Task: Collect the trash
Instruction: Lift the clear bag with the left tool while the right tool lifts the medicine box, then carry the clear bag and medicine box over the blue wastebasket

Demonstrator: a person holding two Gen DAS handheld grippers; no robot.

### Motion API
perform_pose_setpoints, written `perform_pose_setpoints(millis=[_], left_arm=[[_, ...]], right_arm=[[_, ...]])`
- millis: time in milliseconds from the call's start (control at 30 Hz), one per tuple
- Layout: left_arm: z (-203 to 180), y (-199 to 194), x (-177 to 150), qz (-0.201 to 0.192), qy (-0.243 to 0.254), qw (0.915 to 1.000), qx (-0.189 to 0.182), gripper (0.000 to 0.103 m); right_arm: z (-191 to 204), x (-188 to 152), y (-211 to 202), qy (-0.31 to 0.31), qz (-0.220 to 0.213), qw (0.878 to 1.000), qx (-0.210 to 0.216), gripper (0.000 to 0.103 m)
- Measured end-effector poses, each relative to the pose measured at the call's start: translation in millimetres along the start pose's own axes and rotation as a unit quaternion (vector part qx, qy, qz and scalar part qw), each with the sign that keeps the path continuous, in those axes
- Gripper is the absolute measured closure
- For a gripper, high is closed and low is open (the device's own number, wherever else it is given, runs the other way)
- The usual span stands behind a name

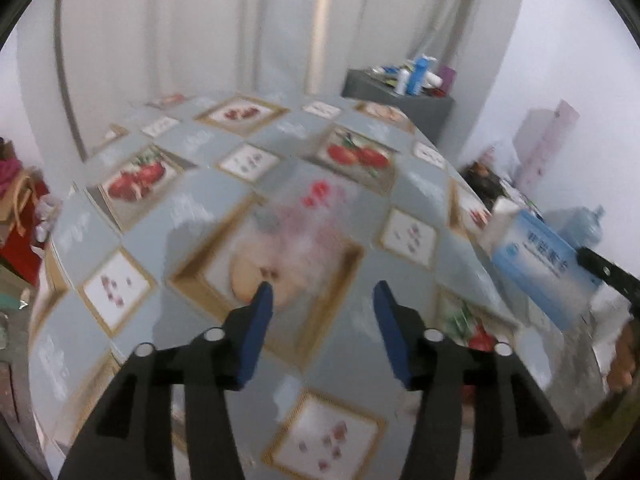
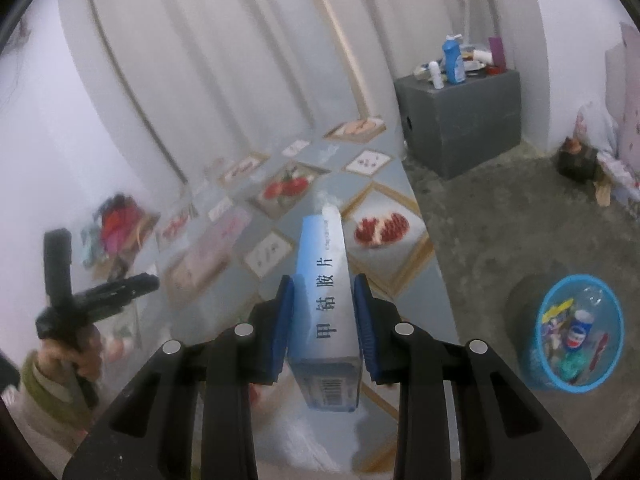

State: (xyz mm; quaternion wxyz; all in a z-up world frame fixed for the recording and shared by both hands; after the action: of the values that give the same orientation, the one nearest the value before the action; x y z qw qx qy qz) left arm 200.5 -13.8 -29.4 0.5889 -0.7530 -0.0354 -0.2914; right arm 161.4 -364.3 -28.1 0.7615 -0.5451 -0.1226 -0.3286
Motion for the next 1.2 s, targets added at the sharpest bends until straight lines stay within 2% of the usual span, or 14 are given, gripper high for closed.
perform_pose_setpoints(millis=[100,300,500,567,667,700,800,833,1000,1100,1133,1200], left_arm=[[8,12,19,-0.01,-0.014,0.9994,0.029,0.042],[25,47,45,0.011,-0.04,0.9987,0.03,0.037],[25,81,63,0.025,-0.013,0.9987,0.041,0.033],[23,93,63,0.043,-0.009,0.9982,0.041,0.033],[14,99,60,0.031,0.025,0.9966,0.073,0.032],[13,98,58,0.029,0.024,0.9966,0.073,0.033],[10,96,54,0.032,0.028,0.9963,0.074,0.047],[9,94,53,0.034,0.029,0.9966,0.069,0.057],[0,86,39,0.039,0.042,0.9958,0.071,0.075],[-7,81,28,0.04,0.046,0.9965,0.058,0.092],[-10,79,24,0.04,0.046,0.9969,0.049,0.096],[-16,76,16,0.04,0.045,0.9977,0.029,0.097]], right_arm=[[3,14,14,0.016,-0.001,1.0,0.007,0.075],[13,39,48,0.034,0.007,0.999,0.009,0.075],[16,58,81,0.052,0.029,0.998,0.0,0.075],[18,59,90,0.053,0.044,0.998,-0.001,0.074],[23,56,100,0.052,0.067,0.996,-0.002,0.073],[24,55,101,0.052,0.069,0.996,0.001,0.073],[27,53,100,0.05,0.08,0.995,0.013,0.074],[27,51,100,0.053,0.086,0.995,0.023,0.074],[35,44,99,0.059,0.1,0.992,0.038,0.075],[41,34,95,0.056,0.111,0.991,0.052,0.075],[44,30,95,0.054,0.114,0.99,0.055,0.075],[52,24,92,0.042,0.119,0.991,0.051,0.075]])
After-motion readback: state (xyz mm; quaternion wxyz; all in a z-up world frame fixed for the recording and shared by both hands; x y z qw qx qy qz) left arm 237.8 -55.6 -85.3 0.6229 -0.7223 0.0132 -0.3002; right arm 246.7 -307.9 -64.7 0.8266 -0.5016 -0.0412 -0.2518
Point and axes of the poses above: each gripper's, at about its wrist camera, not at the fingertips, and y roughly the way its jaws point, z to its left, x to its top, the point moved 2 cm from there along y, roughly the way its jaws point, and after that the axes turned 12 degrees about z, right-handed, at the moved point
